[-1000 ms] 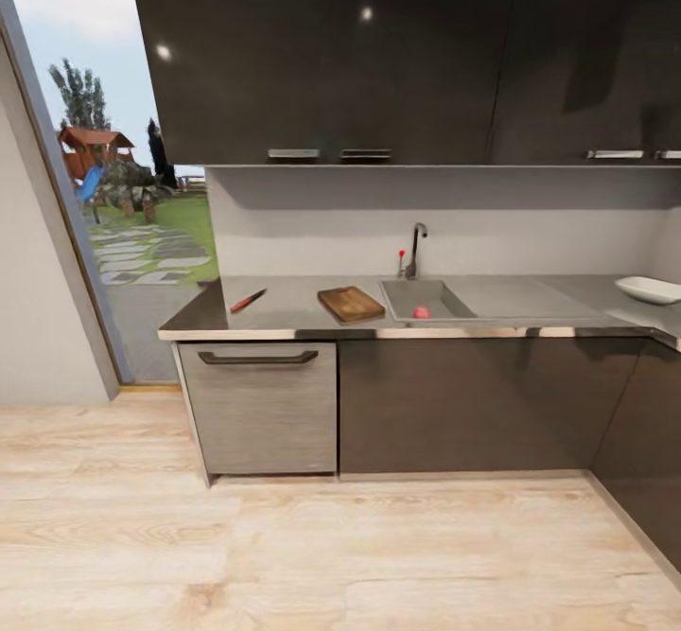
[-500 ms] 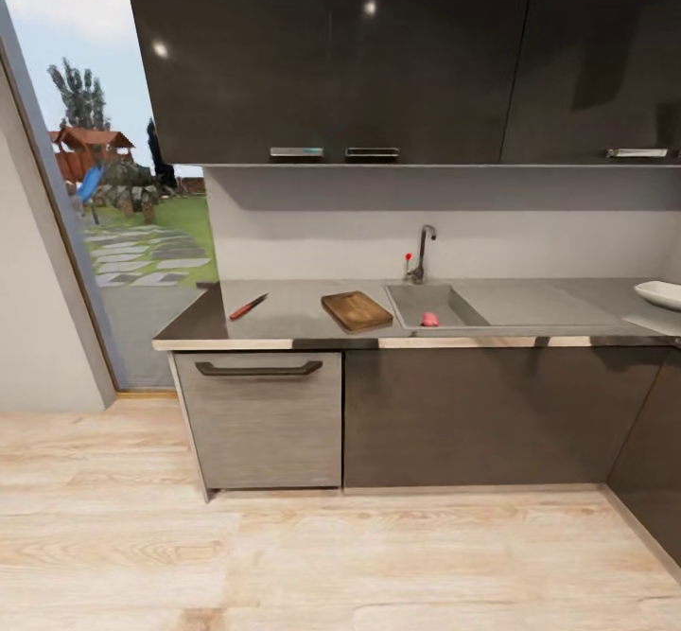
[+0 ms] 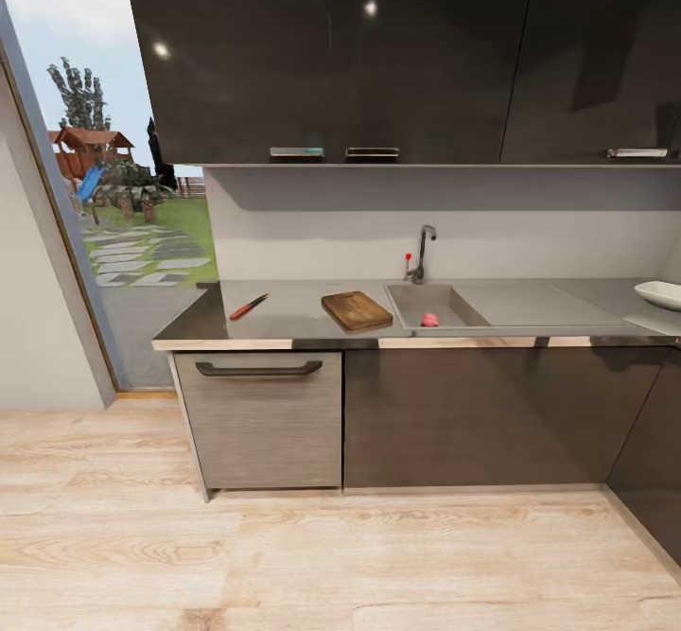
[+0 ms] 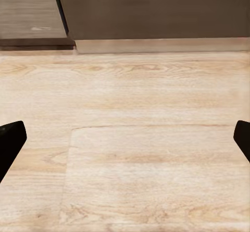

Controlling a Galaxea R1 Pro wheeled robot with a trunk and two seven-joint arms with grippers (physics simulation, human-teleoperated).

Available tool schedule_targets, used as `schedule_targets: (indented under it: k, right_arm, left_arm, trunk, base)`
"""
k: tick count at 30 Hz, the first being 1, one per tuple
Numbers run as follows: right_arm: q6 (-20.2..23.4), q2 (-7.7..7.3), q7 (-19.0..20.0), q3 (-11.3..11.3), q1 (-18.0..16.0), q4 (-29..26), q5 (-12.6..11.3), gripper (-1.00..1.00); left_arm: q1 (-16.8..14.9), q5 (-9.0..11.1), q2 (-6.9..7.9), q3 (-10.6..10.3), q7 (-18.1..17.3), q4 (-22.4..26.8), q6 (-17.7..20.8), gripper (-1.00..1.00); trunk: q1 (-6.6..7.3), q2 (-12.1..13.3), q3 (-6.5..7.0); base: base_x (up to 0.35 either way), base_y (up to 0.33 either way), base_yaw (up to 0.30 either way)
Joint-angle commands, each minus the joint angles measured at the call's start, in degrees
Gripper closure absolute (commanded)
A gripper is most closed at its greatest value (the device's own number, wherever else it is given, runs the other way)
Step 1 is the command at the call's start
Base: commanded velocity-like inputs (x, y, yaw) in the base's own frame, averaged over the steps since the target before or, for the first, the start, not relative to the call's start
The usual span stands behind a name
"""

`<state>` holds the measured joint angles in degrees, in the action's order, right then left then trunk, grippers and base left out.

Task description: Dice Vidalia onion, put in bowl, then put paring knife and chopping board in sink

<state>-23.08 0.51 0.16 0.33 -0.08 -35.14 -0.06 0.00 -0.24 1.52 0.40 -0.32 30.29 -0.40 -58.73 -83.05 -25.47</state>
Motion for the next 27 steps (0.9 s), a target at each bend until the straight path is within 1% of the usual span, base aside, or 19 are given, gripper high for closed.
schedule_targets:
  k: [1, 4, 7, 27]
  right_arm:
    - [-0.1, 0.01, 0.0, 0.1, 0.0, 0.0, 0.0, -1.0]
    - [-0.1, 0.03, 0.0, 0.1, 0.0, 0.0, 0.0, -1.0]
    - [-0.1, 0.08, 0.0, 0.1, 0.0, 0.0, 0.0, -1.0]
    - [-0.1, 0.11, 0.0, 0.1, 0.0, 0.0, 0.0, -1.0]
  left_arm:
    - [0.0, 0.0, -0.02, 0.0, 0.0, 0.1, 0.0, -1.0]
    - [0.0, 0.0, -0.03, 0.0, 0.0, 0.1, 0.0, -1.0]
    - [0.0, 0.0, -0.03, 0.0, 0.0, 0.1, 0.0, -1.0]
    - [0.0, 0.0, 0.06, 0.0, 0.0, 0.3, 0.0, -1.0]
  trunk:
    - [0.0, 0.0, -0.05]
    - [0.0, 0.0, -0.05]
    - [0.0, 0.0, -0.05]
    - [0.0, 0.0, -0.05]
  base:
    - [0.027, 0.0, 0.0]
    - [0.123, 0.0, 0.0]
    - [0.248, 0.0, 0.0]
    - [0.314, 0.0, 0.0]
